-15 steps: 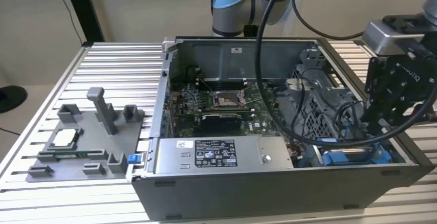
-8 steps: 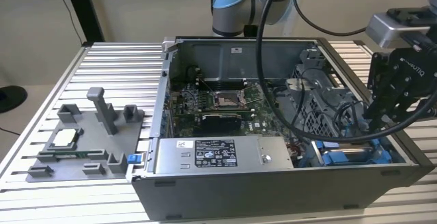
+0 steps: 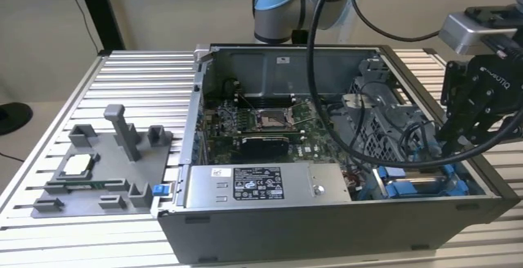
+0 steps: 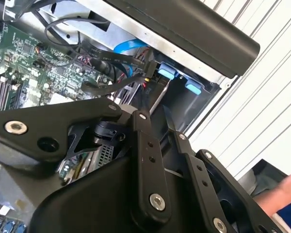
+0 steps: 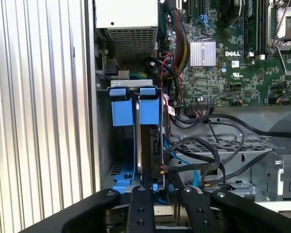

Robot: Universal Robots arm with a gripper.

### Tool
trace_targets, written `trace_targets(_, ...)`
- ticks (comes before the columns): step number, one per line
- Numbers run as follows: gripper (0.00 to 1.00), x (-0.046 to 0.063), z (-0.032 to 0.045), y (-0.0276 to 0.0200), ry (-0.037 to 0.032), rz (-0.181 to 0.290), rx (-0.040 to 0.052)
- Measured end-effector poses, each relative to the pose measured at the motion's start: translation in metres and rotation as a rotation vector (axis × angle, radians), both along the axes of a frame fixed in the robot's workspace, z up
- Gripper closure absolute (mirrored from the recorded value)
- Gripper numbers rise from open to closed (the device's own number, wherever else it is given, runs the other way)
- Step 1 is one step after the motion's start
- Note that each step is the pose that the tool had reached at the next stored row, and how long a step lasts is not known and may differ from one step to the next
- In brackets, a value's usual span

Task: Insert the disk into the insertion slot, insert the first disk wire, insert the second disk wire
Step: 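Insert the second disk wire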

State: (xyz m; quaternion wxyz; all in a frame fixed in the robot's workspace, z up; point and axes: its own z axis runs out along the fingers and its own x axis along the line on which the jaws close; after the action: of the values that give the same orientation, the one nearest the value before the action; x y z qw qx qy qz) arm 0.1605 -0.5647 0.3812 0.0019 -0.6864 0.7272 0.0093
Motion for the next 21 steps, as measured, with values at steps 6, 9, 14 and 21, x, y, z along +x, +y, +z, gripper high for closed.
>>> trace_targets(6,1.0,0.0,0.0078,0.0,0.0001,0.0,0.0003)
trace_targets(9,1.0,0.0,0.0088,-0.0001,0.0001,0.0,0.0006)
trace_targets(14,1.0,0.0,0.009,0.0,0.0001,0.0,0.0004)
trace_targets(21,1.0,0.01,0.0091,0.0,0.0001,0.0,0.0004)
